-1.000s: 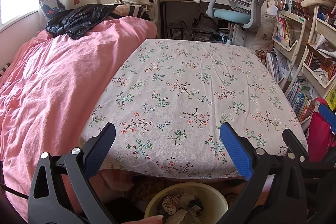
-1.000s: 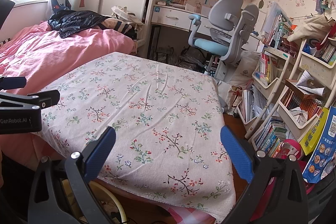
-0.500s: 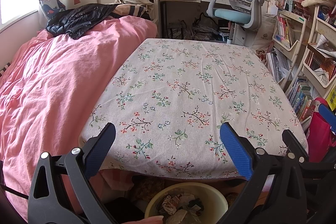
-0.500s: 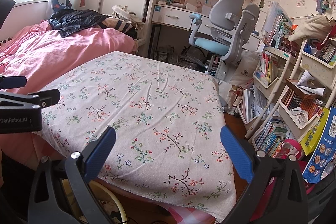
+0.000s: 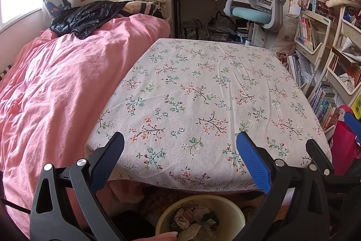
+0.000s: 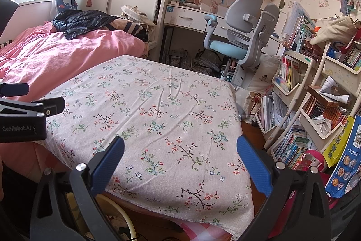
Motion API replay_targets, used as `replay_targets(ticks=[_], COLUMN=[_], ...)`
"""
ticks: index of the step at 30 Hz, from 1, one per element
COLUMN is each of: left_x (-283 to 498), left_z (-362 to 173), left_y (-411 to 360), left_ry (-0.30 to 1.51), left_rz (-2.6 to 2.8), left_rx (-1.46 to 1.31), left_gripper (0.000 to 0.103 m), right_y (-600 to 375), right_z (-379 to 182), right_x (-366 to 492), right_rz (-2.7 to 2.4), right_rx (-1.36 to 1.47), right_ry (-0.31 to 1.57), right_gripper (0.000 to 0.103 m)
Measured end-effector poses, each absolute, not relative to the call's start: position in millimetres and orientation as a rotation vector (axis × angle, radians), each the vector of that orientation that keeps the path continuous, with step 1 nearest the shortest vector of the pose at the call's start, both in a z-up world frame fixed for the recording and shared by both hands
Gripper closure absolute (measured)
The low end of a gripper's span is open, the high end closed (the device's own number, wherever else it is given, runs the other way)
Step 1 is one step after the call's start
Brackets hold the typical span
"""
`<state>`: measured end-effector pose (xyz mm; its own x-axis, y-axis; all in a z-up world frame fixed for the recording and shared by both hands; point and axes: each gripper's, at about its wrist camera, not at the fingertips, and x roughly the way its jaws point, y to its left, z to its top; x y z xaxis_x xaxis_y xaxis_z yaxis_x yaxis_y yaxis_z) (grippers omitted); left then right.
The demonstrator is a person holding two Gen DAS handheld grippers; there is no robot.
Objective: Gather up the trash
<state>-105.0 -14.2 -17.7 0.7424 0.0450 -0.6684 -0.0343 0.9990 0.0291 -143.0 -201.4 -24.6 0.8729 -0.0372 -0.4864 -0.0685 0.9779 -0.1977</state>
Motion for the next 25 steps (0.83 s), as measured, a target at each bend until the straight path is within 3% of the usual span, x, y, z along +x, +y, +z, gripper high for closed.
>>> replay_targets(ticks=[16, 25], left_x=[-96.7, -17.8], left_z=[-19.6, -39.0], left_y=[-3.9, 16.0], left_ry=[0.794, 1.004], left_rz=[0.002, 0.012], left_rx=[-0.018, -0.047], left_gripper=[0.007, 0.007], right_y=[-202.6, -212.4], right_z=[-22.0, -29.9], right_x=[-130.8, -91.5], right_rz=[0.038, 0.059], right_rx=[-0.234, -0.244], right_ry=[0.559, 0.666], right_gripper=[0.007, 0.007])
